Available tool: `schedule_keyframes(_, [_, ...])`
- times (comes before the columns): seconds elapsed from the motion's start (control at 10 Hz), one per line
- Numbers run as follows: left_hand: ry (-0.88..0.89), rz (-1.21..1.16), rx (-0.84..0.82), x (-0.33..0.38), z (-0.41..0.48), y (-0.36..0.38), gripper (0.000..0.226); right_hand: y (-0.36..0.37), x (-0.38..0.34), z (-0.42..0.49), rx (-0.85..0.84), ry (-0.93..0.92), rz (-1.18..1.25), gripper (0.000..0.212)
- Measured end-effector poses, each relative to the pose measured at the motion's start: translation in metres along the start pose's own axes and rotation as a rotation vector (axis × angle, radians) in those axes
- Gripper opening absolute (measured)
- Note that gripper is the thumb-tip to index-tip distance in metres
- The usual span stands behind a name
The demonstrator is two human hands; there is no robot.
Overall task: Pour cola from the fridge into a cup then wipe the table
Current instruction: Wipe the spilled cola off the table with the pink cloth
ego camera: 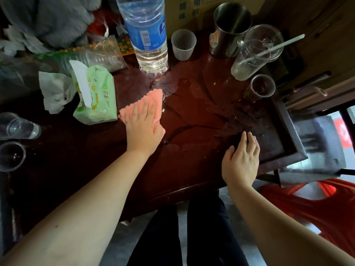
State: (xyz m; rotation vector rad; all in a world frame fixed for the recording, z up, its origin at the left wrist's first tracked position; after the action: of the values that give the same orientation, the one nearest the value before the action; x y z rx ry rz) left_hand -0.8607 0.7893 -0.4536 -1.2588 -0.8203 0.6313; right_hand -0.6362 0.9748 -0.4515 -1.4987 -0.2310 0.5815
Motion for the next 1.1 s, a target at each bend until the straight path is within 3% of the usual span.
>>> schedule_keyframes(0.2, [0.068,-0.085,0.018,0.024,-0.033,-0.006,0.069,-0.001,0.0,-0.001,0.001,0.006,0.007,0.056])
schedule_keyframes(0.5, [-0.445,-0.056,0.057,0.022,-0.007,0.012,0.063,-0.001,0.0,0.001,0.001,0.018,0.028,0.056])
schedule_keyframes(0.6, [-0.402,-0.061,0.077,0.022,0.012,0.014,0.061,-0.002,0.001,0.001,0.003,0.019,0.04,0.056])
schedule_keyframes(0.9, [0.122,0.001,-0.003,0.038,0.057,0.013,0.066,0.001,0.002,0.001,0.005,0.011,0.035,0.056])
schedule_keyframes(1.1, [0.183,-0.059,-0.019,0.041,0.056,0.013,0.064,0.001,0.003,0.0,0.025,0.016,0.027,0.056])
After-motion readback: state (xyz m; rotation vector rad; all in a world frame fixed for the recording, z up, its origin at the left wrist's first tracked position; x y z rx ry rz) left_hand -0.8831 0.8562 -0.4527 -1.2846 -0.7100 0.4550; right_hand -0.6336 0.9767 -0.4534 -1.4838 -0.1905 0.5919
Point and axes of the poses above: each hand's wrist, its own z-axis towards the middle knuckle, its own y-axis out of the palm, x = y × z, the point moved 8 cm from there along z, towards the middle knuckle, and after that the axes turned 12 degrees about x, right-handed, at the moved point
